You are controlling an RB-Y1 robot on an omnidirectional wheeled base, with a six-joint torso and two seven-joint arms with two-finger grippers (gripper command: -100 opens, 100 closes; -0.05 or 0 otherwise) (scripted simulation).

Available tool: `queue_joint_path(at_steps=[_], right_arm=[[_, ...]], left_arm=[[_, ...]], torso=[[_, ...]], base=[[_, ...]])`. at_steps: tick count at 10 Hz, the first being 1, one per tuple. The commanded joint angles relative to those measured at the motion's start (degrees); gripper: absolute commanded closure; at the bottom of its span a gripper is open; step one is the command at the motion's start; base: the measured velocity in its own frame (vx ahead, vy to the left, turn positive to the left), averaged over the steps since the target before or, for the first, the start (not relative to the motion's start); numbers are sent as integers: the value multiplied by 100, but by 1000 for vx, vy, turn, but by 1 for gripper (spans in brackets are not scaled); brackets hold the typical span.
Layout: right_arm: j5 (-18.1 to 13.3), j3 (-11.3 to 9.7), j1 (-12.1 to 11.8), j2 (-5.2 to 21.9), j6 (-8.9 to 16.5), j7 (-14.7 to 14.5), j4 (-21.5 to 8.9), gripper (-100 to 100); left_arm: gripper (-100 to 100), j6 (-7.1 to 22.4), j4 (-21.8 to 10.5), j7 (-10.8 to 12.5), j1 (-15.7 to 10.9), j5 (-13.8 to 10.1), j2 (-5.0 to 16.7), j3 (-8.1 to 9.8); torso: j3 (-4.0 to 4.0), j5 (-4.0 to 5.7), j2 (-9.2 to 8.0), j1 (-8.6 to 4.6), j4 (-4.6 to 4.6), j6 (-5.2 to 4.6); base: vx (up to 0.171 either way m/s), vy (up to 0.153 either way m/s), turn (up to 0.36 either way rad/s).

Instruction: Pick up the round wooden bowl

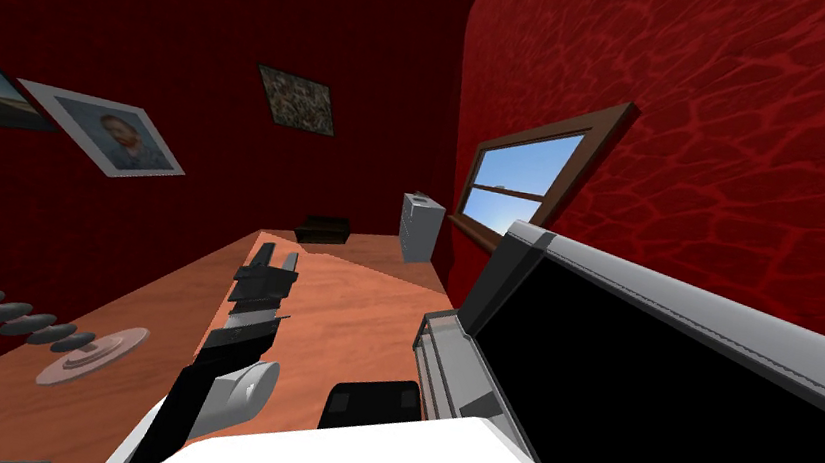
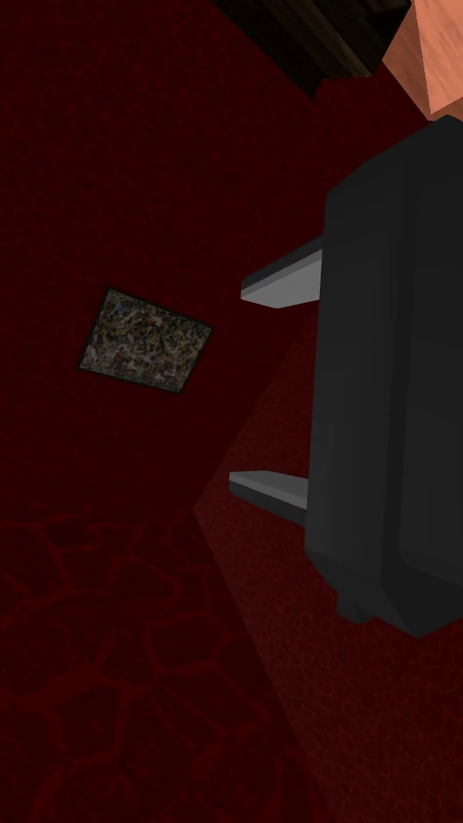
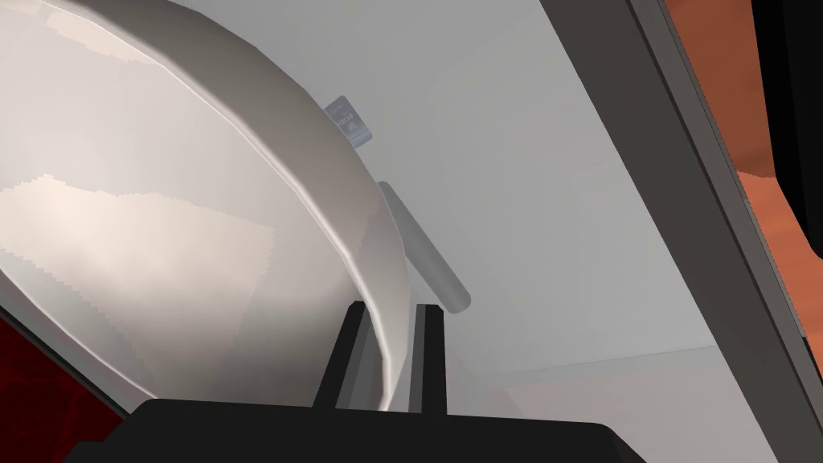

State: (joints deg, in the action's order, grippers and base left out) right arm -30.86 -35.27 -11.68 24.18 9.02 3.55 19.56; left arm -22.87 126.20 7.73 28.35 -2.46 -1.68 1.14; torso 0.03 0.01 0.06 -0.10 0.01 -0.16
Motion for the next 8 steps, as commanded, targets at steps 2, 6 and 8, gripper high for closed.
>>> queue_joint_path(at_steps=[2,6,8], right_arm=[[0,-1,0,-1,-1,0,1,100],[322,26,-46,152,-85,-480,141,100],[322,26,-46,152,-85,-534,141,100]], left_arm=[[0,0,0,0,0,0,0,0],[0,0,0,0,1,0,0,0],[0,0,0,0,1,0,0,0]], torso=[[0,-1,1,1,0,0],[11,-7,18,14,4,-2],[13,-9,23,17,3,-1]], base=[[0,0,0],[44,17,-128],[37,19,-31]])
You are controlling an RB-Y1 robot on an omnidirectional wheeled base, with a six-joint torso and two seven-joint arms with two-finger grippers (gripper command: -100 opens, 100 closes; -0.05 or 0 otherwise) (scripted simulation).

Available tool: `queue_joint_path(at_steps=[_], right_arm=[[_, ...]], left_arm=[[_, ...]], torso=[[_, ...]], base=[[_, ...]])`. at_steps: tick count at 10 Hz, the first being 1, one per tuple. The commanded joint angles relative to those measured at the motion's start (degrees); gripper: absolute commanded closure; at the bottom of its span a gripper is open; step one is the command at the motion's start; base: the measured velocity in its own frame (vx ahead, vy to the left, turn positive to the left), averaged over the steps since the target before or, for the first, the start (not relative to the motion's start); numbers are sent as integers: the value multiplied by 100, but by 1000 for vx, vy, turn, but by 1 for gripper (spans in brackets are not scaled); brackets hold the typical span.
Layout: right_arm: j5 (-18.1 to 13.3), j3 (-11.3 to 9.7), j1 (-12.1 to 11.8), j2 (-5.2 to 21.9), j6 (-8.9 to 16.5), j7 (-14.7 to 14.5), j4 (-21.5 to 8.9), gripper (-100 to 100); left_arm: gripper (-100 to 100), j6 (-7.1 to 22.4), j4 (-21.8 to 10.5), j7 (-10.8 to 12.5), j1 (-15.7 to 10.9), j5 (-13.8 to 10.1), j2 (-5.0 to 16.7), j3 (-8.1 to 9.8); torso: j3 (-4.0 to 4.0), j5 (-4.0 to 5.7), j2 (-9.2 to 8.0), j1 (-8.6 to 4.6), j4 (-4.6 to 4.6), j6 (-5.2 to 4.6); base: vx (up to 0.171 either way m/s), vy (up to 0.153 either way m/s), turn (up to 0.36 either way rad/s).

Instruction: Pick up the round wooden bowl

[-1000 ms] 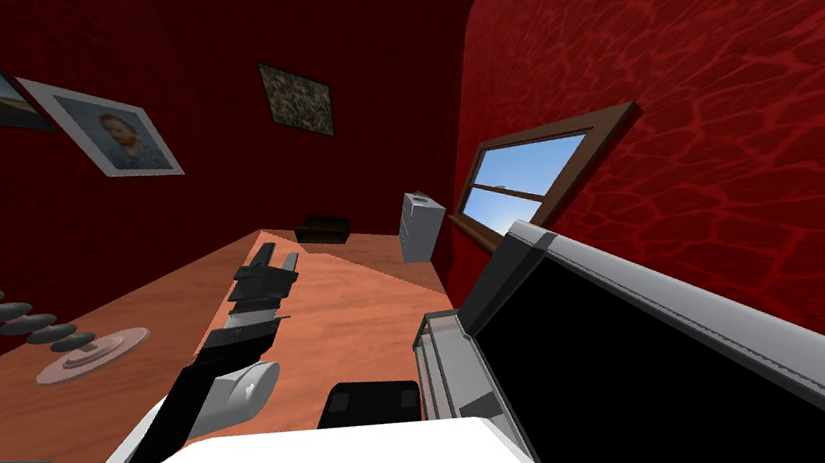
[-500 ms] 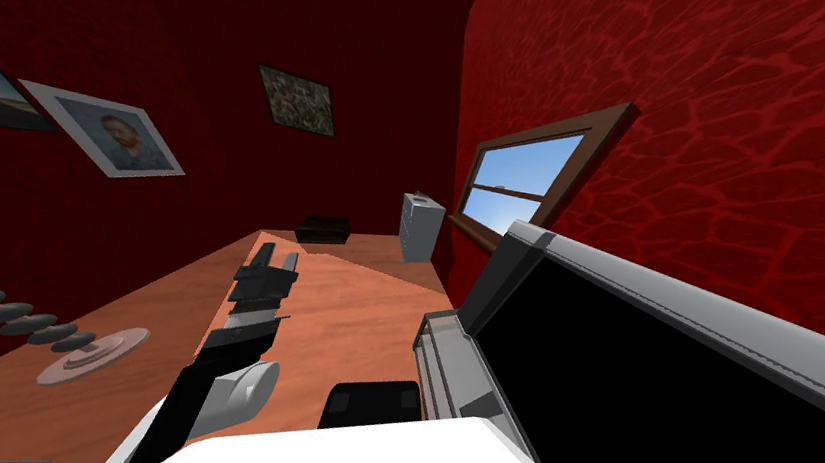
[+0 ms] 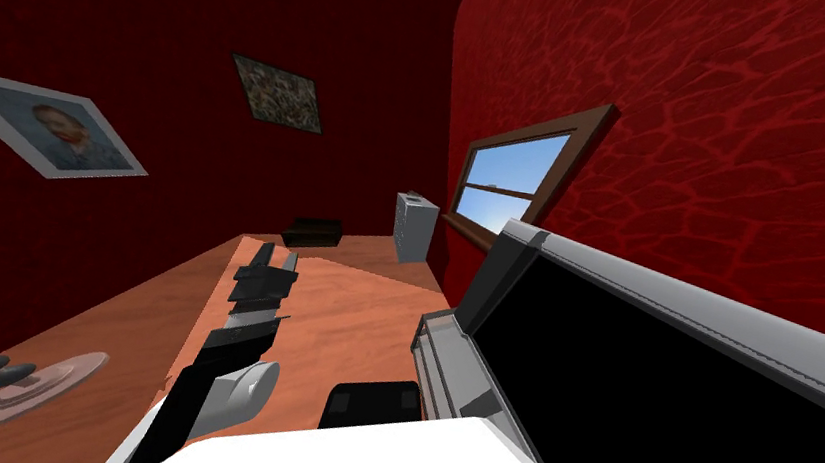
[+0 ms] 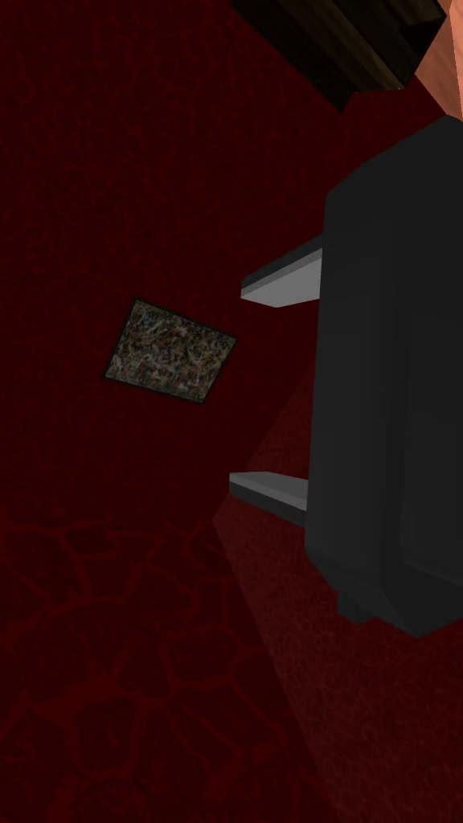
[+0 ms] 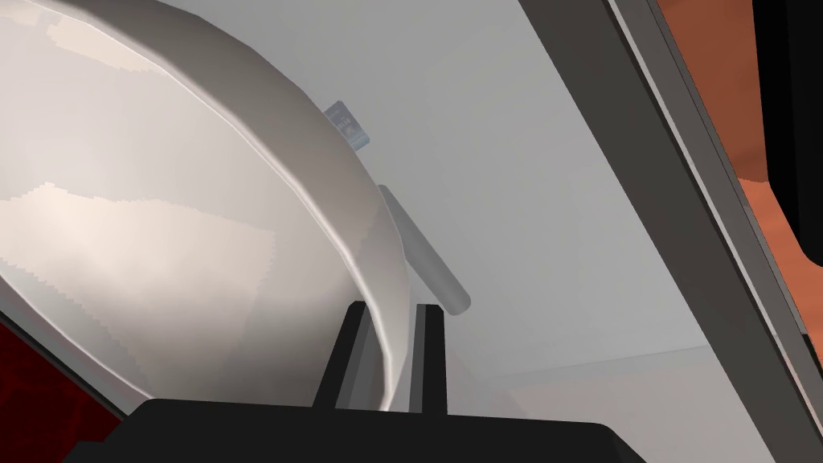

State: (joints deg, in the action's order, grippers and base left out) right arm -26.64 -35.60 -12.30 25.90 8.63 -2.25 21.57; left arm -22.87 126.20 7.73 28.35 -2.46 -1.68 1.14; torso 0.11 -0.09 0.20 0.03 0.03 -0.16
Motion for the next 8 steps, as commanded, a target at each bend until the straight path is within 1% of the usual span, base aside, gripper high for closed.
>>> queue_joint_path(at_steps=[1,2,3,4,5,6,7,8], right_arm=[[0,112,6,43,-117,-223,-29,100],[99,165,-4,106,-188,-363,3,100],[30,165,-4,106,-188,-440,3,100],[198,219,-14,169,-259,-656,34,100],[346,95,-14,169,-259,-762,44,100],[294,188,-14,169,-259,-762,34,100],[198,219,-14,169,-259,-762,34,100],[297,272,-24,232,-330,-1031,65,100]], left_arm=[[0,0,0,0,0,0,0,0],[0,0,0,0,1,0,0,1],[0,0,0,0,2,0,0,1],[0,0,0,0,0,0,0,0],[0,0,0,0,1,0,0,0],[0,0,0,0,0,0,0,0],[0,0,0,0,0,0,0,0],[0,0,0,0,0,0,0,0]], torso=[[0,0,0,0,0,0],[2,-1,2,0,3,-7],[8,-2,13,8,5,-9],[5,-3,9,10,2,-3],[4,-5,6,7,2,-6],[2,-4,2,8,1,-3],[-2,-5,-4,5,-1,-1],[-5,-5,-9,1,-1,-1]], base=[[41,13,-154],[85,31,-283],[59,36,-96],[48,26,-164],[36,25,-80],[14,16,17],[3,3,16],[30,6,-199]])
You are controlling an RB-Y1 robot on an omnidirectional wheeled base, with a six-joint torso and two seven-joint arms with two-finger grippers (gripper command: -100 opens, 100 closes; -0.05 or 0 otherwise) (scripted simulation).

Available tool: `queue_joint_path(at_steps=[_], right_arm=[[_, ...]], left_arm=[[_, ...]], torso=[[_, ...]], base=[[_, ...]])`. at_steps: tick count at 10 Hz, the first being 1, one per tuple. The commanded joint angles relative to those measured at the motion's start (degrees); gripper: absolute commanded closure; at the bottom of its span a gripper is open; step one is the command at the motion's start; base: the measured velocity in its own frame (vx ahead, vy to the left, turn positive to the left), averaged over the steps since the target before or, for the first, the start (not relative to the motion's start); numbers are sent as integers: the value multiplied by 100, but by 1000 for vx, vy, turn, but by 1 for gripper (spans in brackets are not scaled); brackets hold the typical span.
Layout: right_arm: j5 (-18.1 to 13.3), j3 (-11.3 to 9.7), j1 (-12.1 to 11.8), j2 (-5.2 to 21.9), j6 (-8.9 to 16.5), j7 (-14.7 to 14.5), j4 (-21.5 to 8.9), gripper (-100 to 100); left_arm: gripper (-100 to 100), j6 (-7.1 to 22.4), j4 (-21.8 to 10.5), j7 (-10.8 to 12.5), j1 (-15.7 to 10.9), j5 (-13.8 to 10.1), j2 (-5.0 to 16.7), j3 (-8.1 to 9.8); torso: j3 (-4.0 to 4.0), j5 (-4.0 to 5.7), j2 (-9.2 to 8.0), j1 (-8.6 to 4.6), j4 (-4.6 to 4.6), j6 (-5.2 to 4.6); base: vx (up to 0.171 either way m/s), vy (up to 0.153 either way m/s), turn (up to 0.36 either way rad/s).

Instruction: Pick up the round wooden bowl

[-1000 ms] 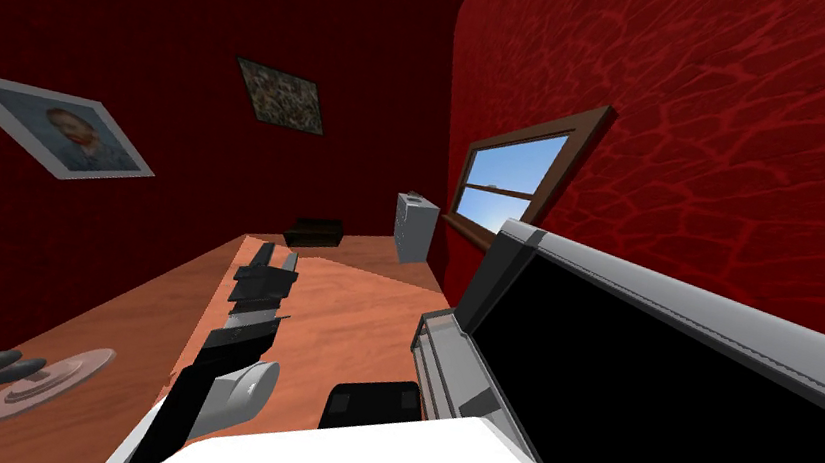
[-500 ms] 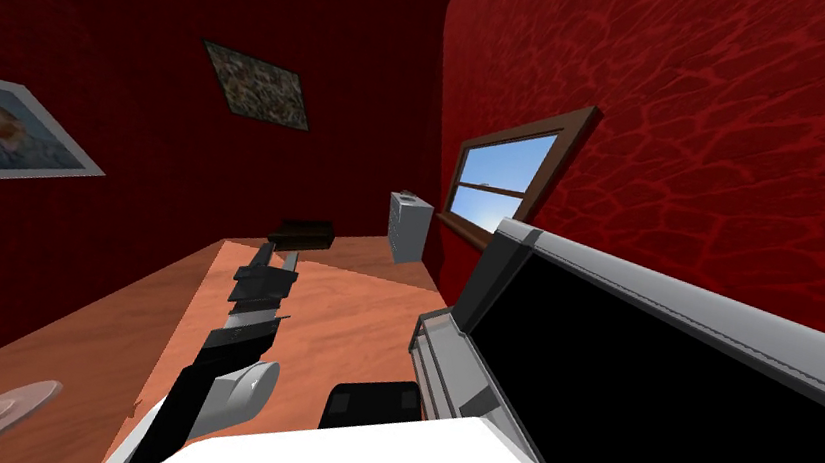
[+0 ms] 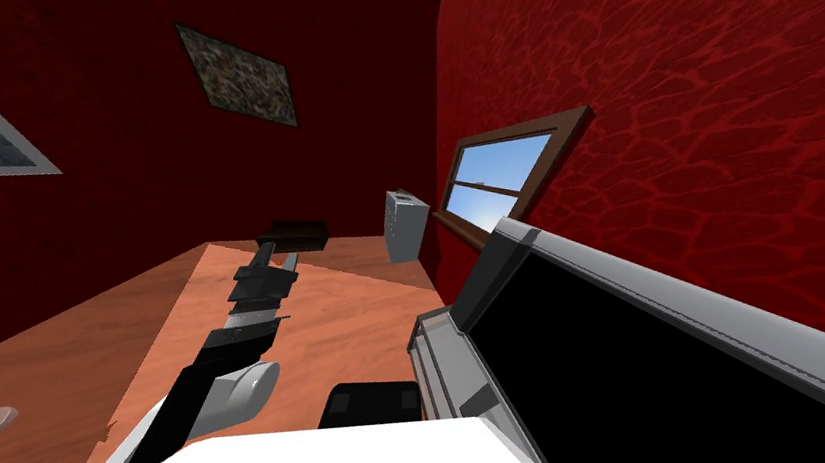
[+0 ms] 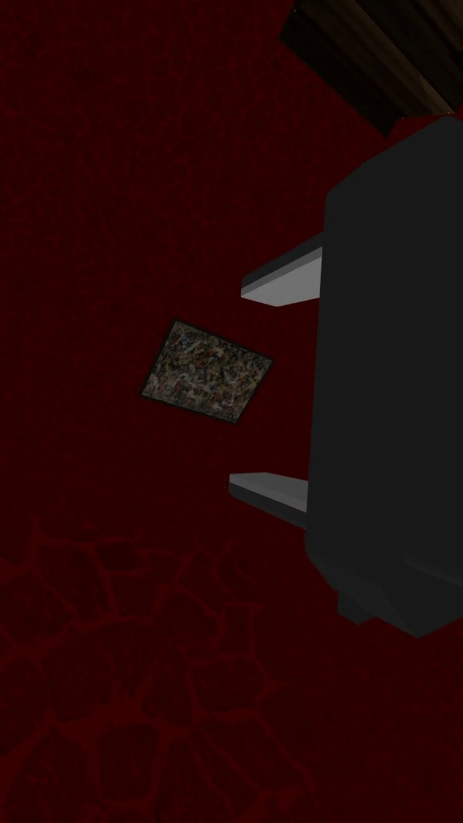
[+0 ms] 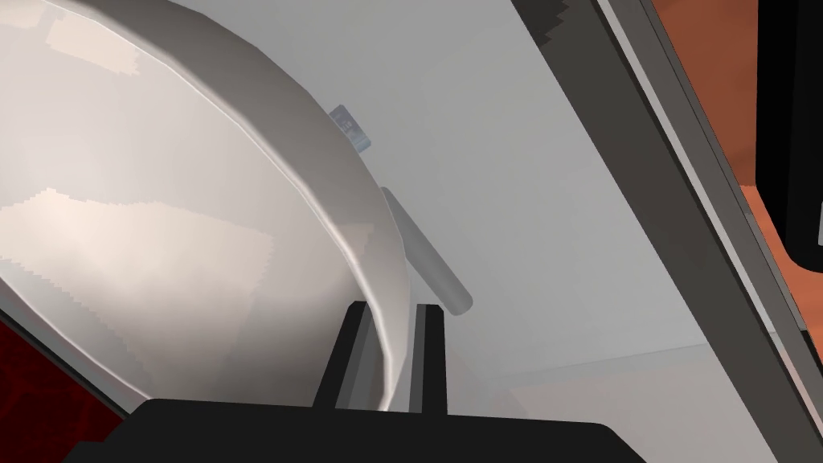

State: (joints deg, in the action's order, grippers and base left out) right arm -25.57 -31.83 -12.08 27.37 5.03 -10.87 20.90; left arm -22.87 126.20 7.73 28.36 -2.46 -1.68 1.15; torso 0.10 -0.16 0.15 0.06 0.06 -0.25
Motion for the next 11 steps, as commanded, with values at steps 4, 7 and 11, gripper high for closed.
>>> queue_joint_path(at_steps=[4,7,11], right_arm=[[388,2,-65,211,-112,-662,195,100],[487,55,-75,274,-183,-975,227,100],[610,58,-90,343,-227,-1187,287,0]], left_arm=[[0,0,0,0,-1,0,0,-1],[0,0,0,0,0,0,0,0],[0,0,0,0,-1,0,0,-1]], torso=[[4,-3,9,13,-1,9],[5,-8,9,16,1,6],[2,-10,4,14,0,14]], base=[[48,29,-120],[42,32,-119],[28,20,-67]])
